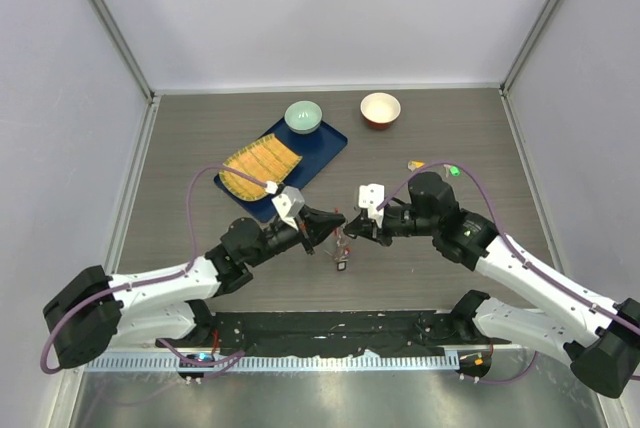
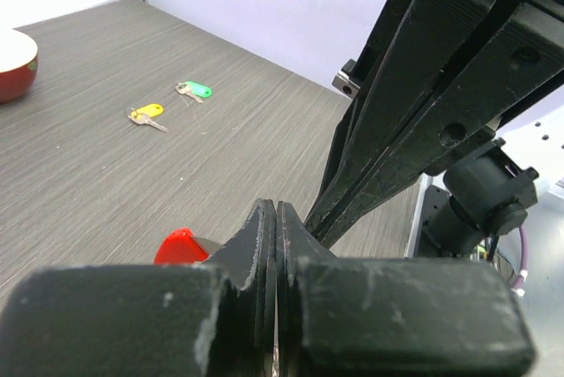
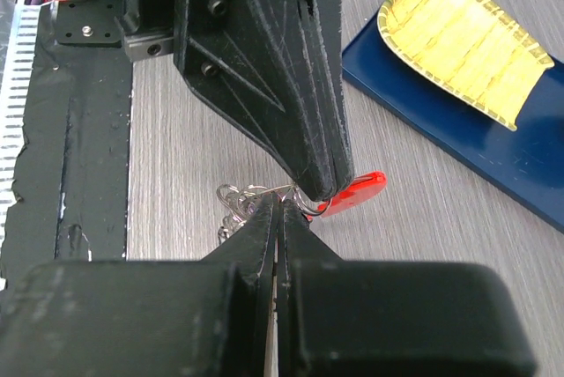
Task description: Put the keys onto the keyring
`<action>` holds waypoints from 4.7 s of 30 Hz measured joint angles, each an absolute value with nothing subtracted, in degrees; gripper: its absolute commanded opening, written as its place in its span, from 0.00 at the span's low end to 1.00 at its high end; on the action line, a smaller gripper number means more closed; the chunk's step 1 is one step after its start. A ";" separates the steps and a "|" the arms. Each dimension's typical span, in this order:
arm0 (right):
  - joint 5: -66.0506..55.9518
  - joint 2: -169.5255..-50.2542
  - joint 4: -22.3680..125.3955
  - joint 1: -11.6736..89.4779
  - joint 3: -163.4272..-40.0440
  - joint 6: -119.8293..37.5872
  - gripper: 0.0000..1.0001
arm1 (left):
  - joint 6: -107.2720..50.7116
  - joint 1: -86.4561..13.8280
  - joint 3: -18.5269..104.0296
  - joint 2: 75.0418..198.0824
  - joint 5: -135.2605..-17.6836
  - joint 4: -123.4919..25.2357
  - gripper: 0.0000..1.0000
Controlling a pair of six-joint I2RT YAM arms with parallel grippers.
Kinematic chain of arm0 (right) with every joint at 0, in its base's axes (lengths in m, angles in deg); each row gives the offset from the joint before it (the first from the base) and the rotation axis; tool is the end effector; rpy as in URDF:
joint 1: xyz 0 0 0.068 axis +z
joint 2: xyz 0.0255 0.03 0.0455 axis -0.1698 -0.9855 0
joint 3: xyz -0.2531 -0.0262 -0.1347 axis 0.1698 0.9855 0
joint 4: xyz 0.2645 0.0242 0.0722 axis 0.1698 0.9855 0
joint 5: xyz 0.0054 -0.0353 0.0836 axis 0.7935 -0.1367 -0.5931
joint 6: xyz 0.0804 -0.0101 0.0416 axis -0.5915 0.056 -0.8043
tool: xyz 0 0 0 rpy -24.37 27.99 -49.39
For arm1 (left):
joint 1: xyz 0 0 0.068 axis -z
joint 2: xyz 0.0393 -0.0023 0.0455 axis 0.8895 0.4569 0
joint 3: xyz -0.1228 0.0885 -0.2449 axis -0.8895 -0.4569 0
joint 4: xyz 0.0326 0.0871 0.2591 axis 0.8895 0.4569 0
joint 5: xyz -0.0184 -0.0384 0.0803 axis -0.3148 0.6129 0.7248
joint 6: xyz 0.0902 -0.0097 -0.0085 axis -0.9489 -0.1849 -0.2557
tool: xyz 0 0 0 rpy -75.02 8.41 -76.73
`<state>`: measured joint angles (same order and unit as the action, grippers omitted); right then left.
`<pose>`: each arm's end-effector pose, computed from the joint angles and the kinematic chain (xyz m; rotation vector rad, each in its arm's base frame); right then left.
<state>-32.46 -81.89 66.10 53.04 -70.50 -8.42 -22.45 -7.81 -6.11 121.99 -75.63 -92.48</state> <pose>0.1475 0.2032 0.3001 -1.4388 1.3801 0.8018 0.1518 -0.2351 0.2683 0.6008 1.4117 -1.1184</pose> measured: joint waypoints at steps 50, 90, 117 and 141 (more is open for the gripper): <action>-38.88 -87.57 39.43 42.27 -62.33 -40.04 0.31 | -32.33 -4.82 -15.64 130.63 -63.54 -118.40 0.00; -30.25 -81.56 18.34 41.96 -51.16 -51.04 0.28 | -34.08 -4.99 -7.35 135.68 -65.29 -119.23 0.00; -31.67 -84.05 6.89 41.76 -47.90 -53.92 0.19 | -32.18 -5.21 -6.15 135.68 -67.43 -119.78 0.00; -36.32 -81.67 28.72 41.92 -56.71 -37.31 0.01 | -35.63 -5.54 0.23 115.39 -67.54 -91.49 0.36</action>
<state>-36.32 -81.67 28.72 41.92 -56.71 -37.31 -35.63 -5.54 0.23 115.39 -67.54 -91.49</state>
